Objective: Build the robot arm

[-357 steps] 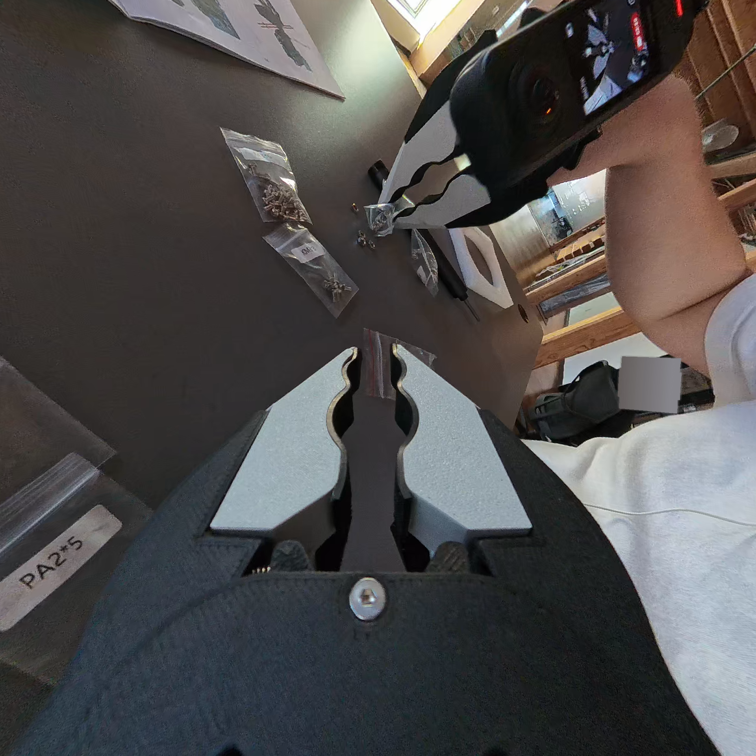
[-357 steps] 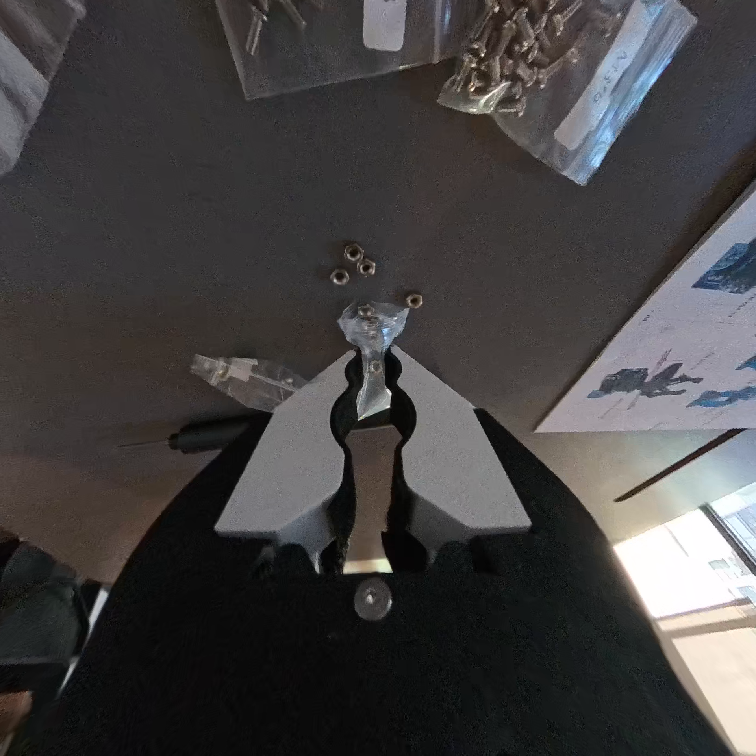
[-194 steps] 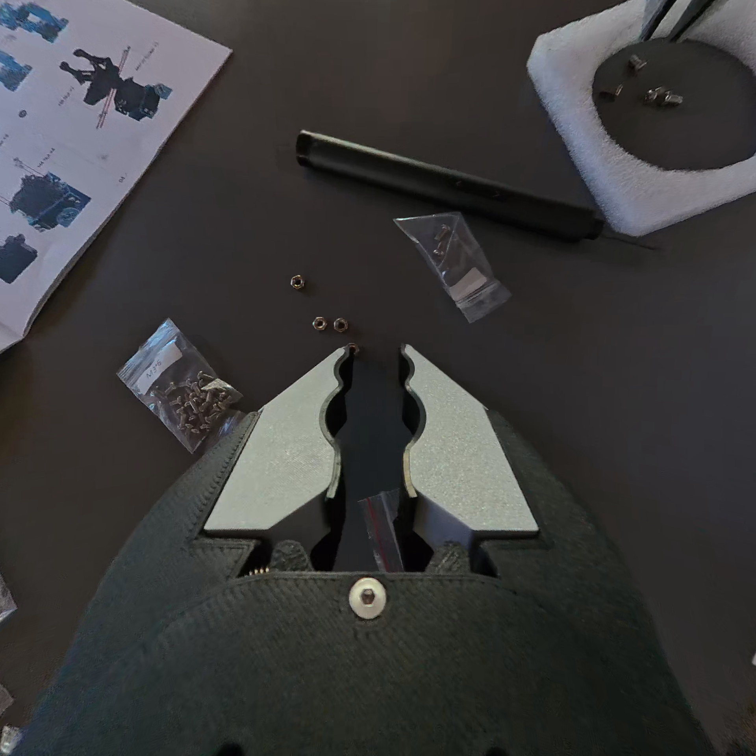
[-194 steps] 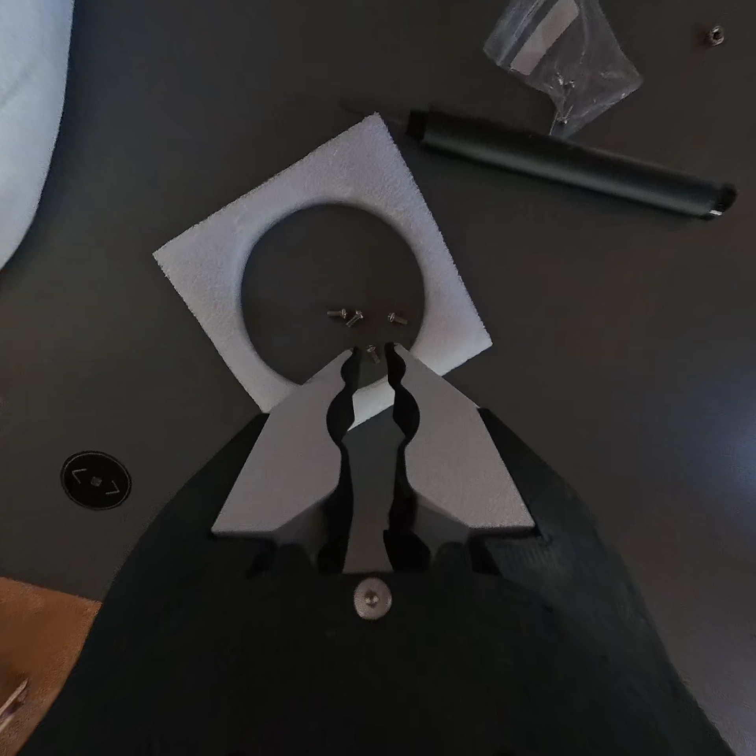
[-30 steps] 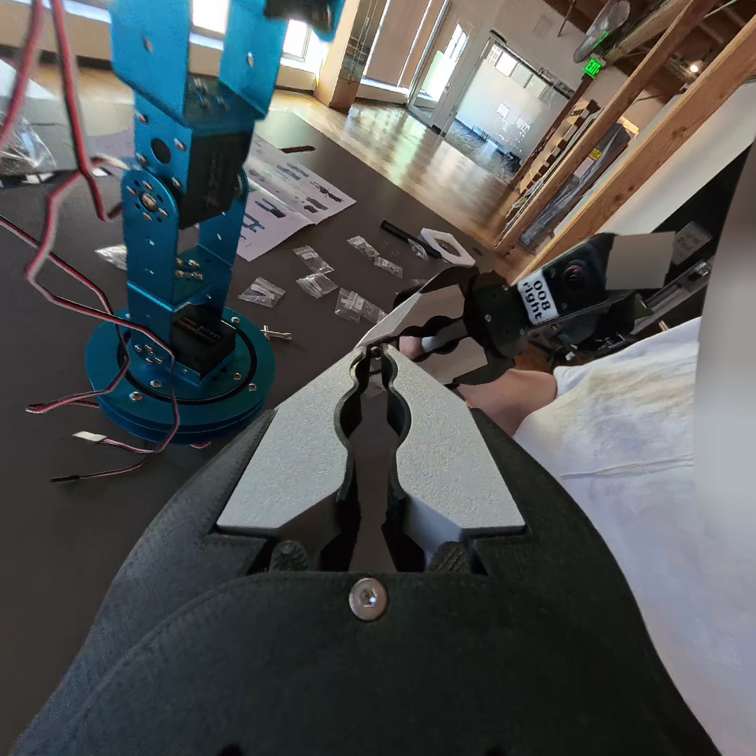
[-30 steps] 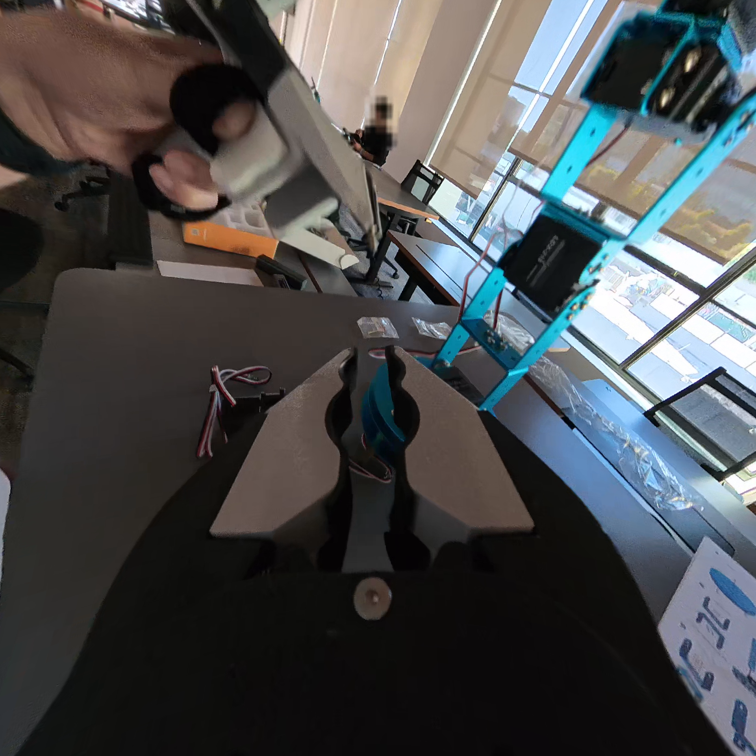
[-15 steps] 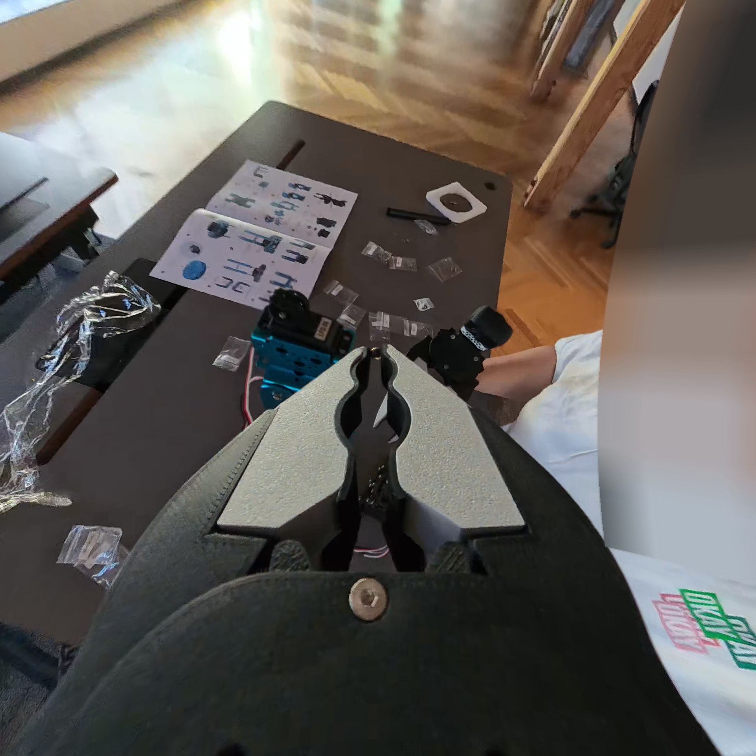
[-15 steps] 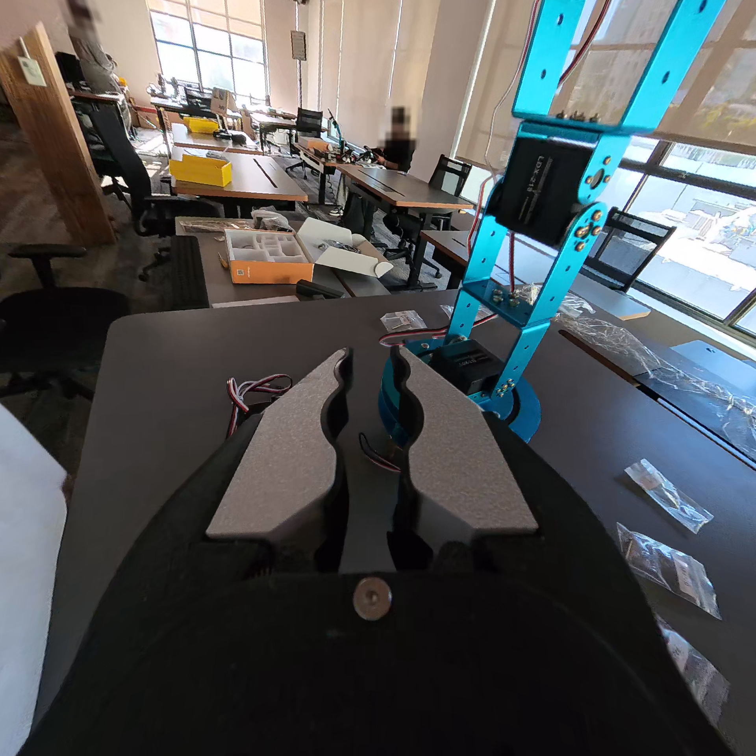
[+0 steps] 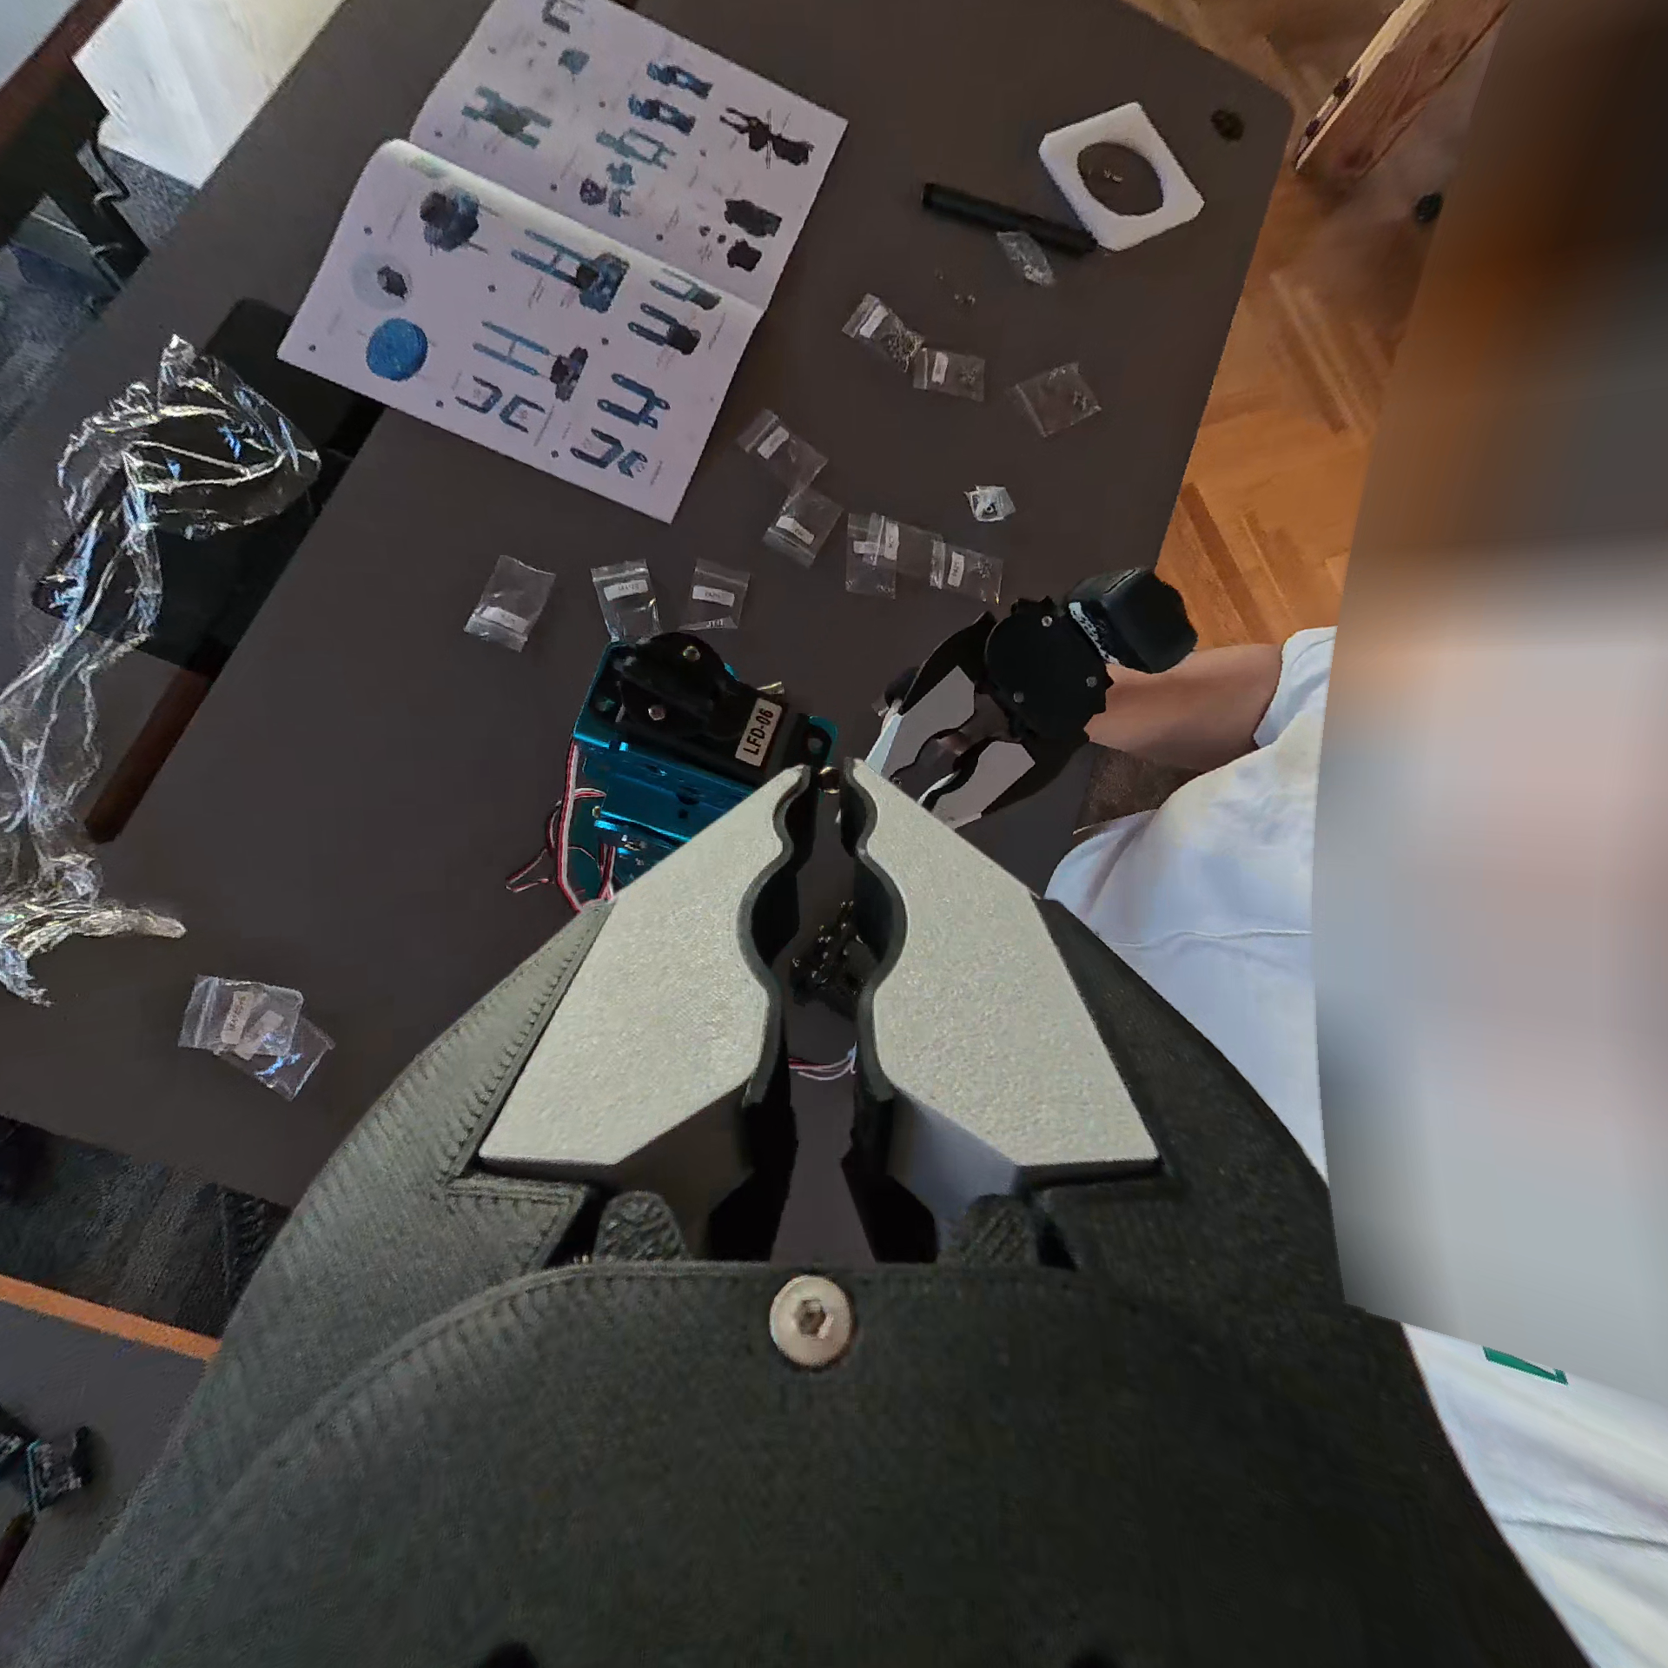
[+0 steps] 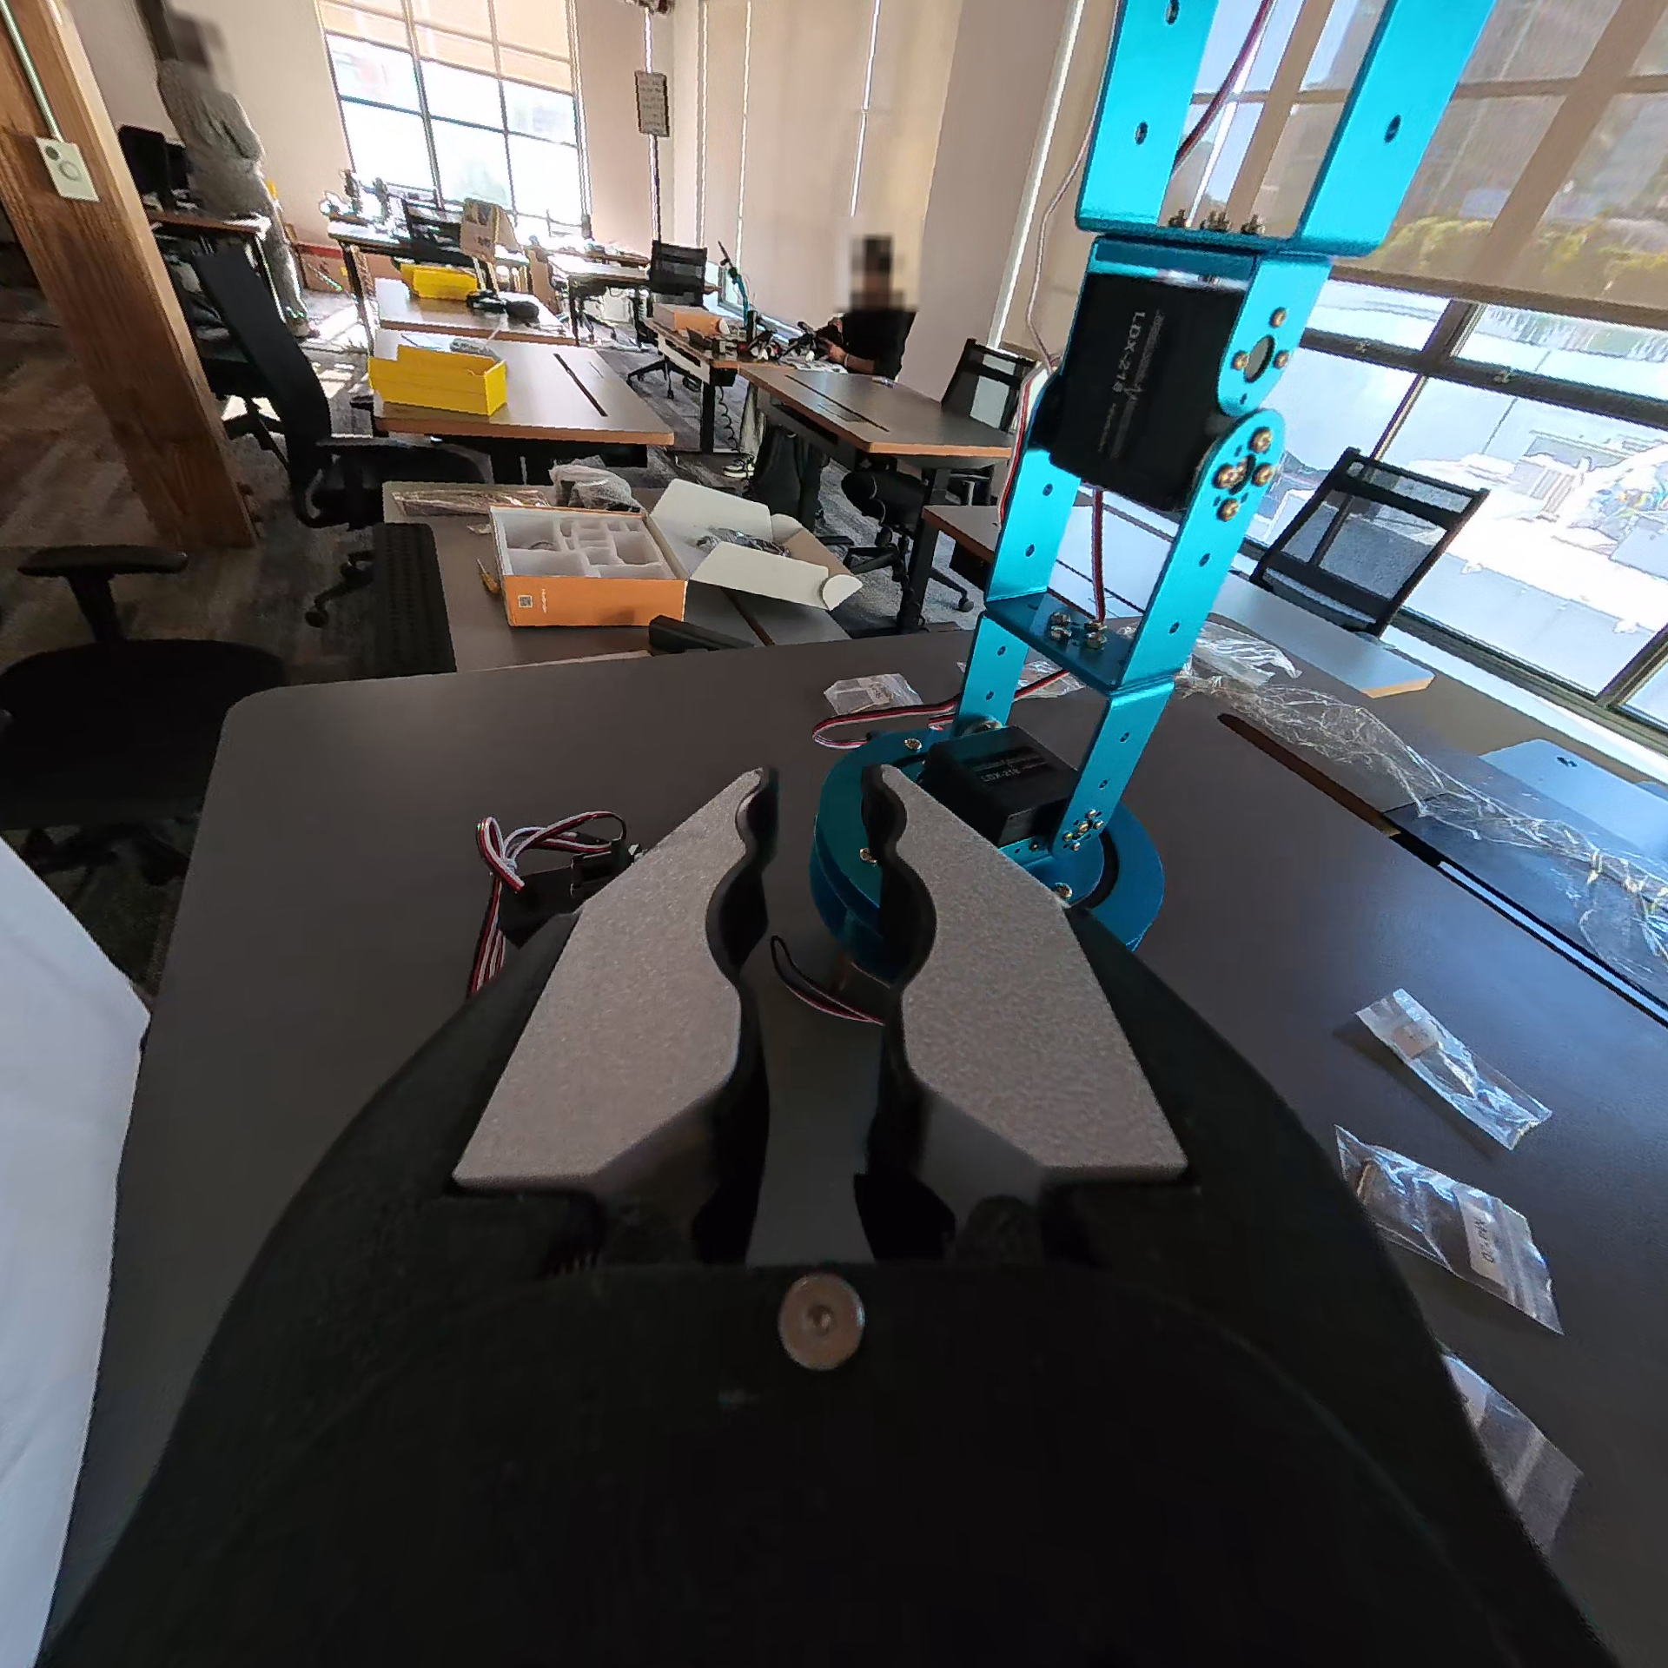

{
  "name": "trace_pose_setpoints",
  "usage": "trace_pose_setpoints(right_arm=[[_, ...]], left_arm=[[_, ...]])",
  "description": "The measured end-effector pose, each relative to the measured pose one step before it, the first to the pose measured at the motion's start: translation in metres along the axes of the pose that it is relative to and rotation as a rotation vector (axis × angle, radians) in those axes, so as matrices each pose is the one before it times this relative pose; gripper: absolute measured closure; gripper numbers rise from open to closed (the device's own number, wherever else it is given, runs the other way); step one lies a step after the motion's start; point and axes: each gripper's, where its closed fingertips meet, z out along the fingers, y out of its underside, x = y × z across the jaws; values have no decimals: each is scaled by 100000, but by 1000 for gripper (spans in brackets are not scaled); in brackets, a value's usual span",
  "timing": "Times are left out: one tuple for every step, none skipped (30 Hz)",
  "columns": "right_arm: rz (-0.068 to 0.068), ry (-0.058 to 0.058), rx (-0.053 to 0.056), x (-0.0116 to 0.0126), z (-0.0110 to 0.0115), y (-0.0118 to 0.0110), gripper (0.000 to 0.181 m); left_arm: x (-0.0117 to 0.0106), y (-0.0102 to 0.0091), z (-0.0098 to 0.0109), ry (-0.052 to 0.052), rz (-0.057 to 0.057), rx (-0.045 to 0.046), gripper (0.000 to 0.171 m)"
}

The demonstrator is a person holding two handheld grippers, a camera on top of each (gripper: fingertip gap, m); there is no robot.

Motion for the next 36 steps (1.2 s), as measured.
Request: trace_pose_setpoints(right_arm=[[-559, 30, -207, -7, -16, 1, 163], [-489, -91, -265, -30, -19, 19, 163], [-323, -153, -237, -39, -10, 26, 163], [-273, -112, -136, -39, -14, 3, 162], [-195, -117, -131, -30, -18, 25, 162], [-60, -172, -108, -37, -22, 14, 162], [52, -194, -63, -34, -36, 13, 162], [40, 111, 8, 13, -42, 15, 162], [5, 240, 30, 37, -52, 25, 162], [110, -20, -2, -7, -54, 29, 162], [212, 24, 51, -2, -52, 43, 162], [230, -22, 125, -7, -70, 26, 161], [265, -100, 98, -39, -64, 26, 161], [162, -5, 130, -24, -70, 32, 161], [96, 63, 144, -13, -57, 18, 161], [261, -54, 164, -14, -25, 4, 161], [618, -306, 273, -43, 10, -51, 161], [559, -581, 427, -63, 54, -127, 161], [103, -277, 498, -22, 73, -163, 161], [-301, -175, 354, -13, 77, -169, 161], [-486, -147, 159, -11, 82, -136, 161], [-535, 21, 115, 15, 59, -107, 161], [-360, -35, 83, 0, 56, -72, 161], [-32, -265, -80, -33, 49, 15, 161], [164, -259, -260, -30, 42, 83, 161], [214, -111, -163, -16, 30, 101, 161], [248, -280, -107, -48, 14, 75, 161], [219, -358, -146, -61, 11, 49, 161], [150, -356, -15, -45, 23, -19, 161], [0, -454, 251, -34, 20, -123, 161], [-184, -642, 463, -31, 41, -273, 161], [-512, -759, 695, -6, 42, -433, 161], [-1177, -616, 733, 82, 53, -579, 161], [-1974, -44, 530, 239, 41, -680, 161], [-2572, 428, 350, 358, 41, -778, 161], [-2852, 502, 572, 410, 12, -873, 161]], left_arm=[[-51, 24, 74, -732, -41, -276, 168], [-38, -97, 9, -636, 236, 453, 168], [19, -91, -15, -213, 143, 273, 168], [15, 37, 14, -58, -224, -561, 168], [-31, 32, 41, -265, -294, -581, 168], [-5, -41, 56, -130, -162, -117, 169], [17, -13, 75, 165, -363, -317, 169], [-9, 24, 89, 99, -594, -591, 169], [37, 17, 98, 455, -477, -396, 169], [39, 53, 112, 421, -476, -474, 169], [-78, 97, 100, -364, -414, -749, 170], [-85, 62, 83, -434, 71, -443, 171], [3, 32, 53, -69, 91, -207, 171], [22, 14, 6, 8, -188, -63, 171], [8, -27, -23, -131, 0, 270, 171], [-48, -22, -22, -557, 263, 272, 171], [-93, -10, -19, -755, 307, 186, 171], [-50, -22, -10, -427, 261, 156, 171], [-54, -26, -6, -390, 179, 89, 171], [-58, -41, -3, -387, 141, 259, 171], [-5, -70, 29, -47, 92, 394, 171], [74, -63, 35, 489, -156, 343, 171], [102, -53, 63, 749, -501, 260, 171], [90, -57, 73, 661, -505, 385, 171], [45, -60, 84, 379, -408, 514, 171], [45, -59, 73, 412, -538, 628, 171], [65, -73, 54, 557, -788, 858, 171], [35, -69, 20, 324, -781, 903, 171], [22, -61, -9, 208, -511, 901, 171], [65, -62, -41, 464, -360, 804, 171], [83, -55, -35, 559, -406, 590, 171], [56, -76, -35, 411, -281, 683, 171], [79, -103, -14, 426, -81, 704, 171], [50, -72, 15, 298, -56, 417, 171], [-2, -37, 44, 18, -79, 255, 171], [-3, -5, 81, 96, -41, 69, 171]])
